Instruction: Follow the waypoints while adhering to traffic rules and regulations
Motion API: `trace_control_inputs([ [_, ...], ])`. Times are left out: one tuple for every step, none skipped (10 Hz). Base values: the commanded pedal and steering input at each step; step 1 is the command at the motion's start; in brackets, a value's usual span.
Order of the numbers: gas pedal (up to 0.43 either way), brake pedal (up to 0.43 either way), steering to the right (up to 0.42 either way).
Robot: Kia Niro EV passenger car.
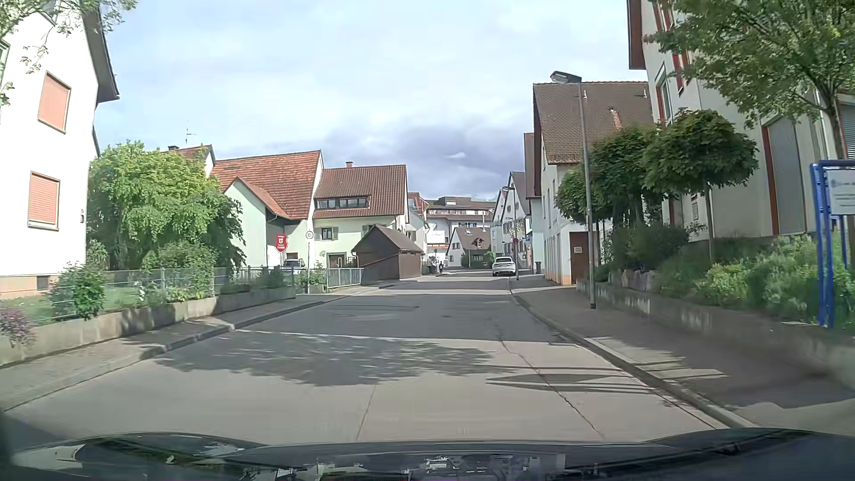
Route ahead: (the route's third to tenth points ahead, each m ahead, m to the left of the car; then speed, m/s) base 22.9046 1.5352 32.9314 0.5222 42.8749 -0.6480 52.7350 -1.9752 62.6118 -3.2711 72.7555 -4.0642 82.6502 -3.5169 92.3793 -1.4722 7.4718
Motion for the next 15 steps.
trace_control_inputs([
  [0.059, 0.0, 0.026],
  [0.059, 0.0, 0.03],
  [0.059, 0.0, 0.028],
  [0.059, 0.0, 0.025],
  [0.059, 0.0, 0.025],
  [0.059, 0.0, 0.024],
  [0.059, 0.0, 0.02],
  [0.059, 0.0, 0.016],
  [0.059, 0.0, 0.012],
  [0.059, 0.0, 0.011],
  [0.059, 0.0, 0.011],
  [0.059, 0.0, 0.011],
  [0.059, 0.0, 0.012],
  [0.059, 0.0, 0.012],
  [0.059, 0.0, 0.013],
])
